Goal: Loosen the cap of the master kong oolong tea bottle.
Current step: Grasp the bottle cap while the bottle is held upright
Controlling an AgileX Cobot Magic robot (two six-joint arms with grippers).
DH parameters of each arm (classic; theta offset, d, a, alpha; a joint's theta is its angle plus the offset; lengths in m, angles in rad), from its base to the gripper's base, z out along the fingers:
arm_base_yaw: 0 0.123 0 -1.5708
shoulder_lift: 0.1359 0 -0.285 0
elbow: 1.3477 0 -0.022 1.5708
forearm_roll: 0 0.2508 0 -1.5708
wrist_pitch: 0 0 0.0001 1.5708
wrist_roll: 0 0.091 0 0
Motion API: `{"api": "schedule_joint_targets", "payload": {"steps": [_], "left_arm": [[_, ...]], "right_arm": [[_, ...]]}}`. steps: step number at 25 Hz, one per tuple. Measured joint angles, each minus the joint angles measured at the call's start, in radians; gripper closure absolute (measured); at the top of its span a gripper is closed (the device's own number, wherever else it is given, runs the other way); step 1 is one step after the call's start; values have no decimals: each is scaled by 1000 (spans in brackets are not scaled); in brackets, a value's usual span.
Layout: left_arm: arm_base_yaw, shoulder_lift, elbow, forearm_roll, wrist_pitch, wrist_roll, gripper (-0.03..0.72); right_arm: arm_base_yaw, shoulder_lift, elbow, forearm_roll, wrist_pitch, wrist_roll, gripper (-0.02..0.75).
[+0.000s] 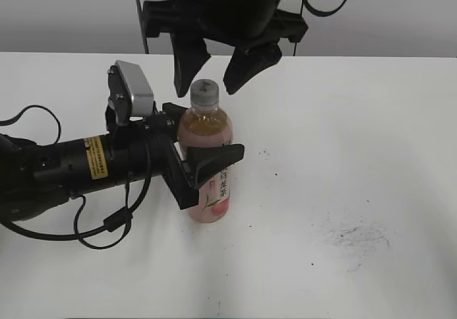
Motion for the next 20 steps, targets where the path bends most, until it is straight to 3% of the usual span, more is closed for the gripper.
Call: {"api": "schedule_joint_targets", "payload": {"steps": [5,10,12,16,20], "left_arm": [[0,0,0,0,0,0,243],[0,0,0,0,0,0,243],[0,0,0,0,0,0,243],[0,0,0,0,0,0,243],[0,0,1,1,-1,0,243]], "right_arm": [[0,23,0,0,0,1,296],[0,23,0,-5,2,-47,461],[0,23,0,-7,2,-96,461],[0,23,0,-7,2,-294,461],[0,23,0,-7,2,-708,463]]}}
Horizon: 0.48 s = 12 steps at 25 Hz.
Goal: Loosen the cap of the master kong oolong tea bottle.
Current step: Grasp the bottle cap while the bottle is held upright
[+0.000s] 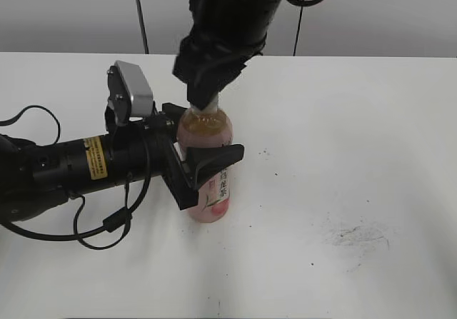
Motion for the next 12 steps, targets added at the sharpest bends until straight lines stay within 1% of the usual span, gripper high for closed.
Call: {"api": "schedule_joint_targets", "payload": {"steps": [7,12], "left_arm": [[1,0,0,4,-1,3,243],[1,0,0,8,-2,5,243]], "right_arm": [[-1,-1,-4,-1,-2,-754,465],[-1,-1,-5,0,-2,-1126,465]]}}
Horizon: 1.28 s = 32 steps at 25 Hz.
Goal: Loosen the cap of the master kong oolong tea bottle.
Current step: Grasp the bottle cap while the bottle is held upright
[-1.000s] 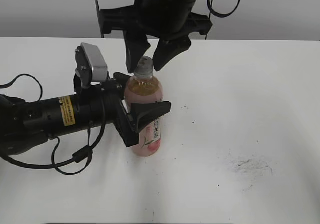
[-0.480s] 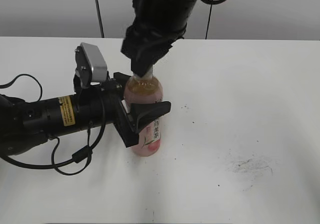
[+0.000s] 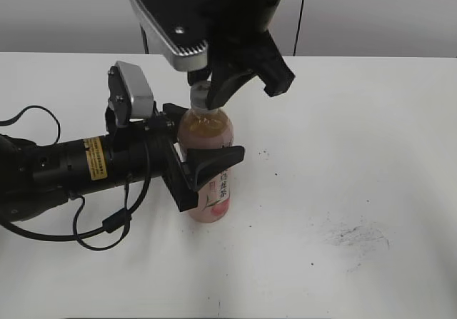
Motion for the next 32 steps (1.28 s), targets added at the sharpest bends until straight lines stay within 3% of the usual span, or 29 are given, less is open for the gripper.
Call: {"api": "schedule_joint_targets", "payload": {"steps": [8,14,21,32], "left_arm": [[0,0,0,7,-1,3,243],[0,0,0,7,-1,3,243],[0,0,0,7,-2,3,243],[0,0,0,1,-1,-1,243]], "right_arm": [[0,-2,0,11,0,-604,465],[0,-3,-3,11,-1,-837,465],[0,-3,-9,9,2,-834,465],[0,-4,-14,23,5,-527,426]]}}
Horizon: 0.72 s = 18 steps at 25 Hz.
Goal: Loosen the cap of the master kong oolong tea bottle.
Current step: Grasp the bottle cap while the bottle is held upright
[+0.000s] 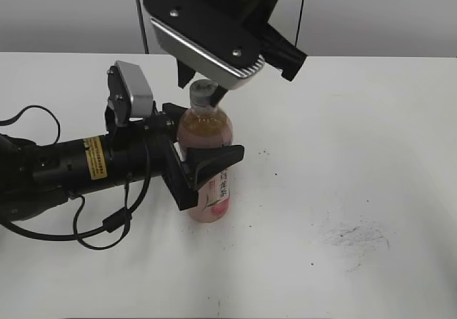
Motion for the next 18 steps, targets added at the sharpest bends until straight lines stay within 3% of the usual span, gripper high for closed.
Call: {"api": "schedule_joint_targets", "payload": {"steps": [9,18], "left_arm": [[0,0,0,0,1,-1,243],[0,0,0,0,1,-1,243]], "right_arm": [[1,0,0,-5,-2,342,161],[1,0,-39,-33,-2,1170,152]]}}
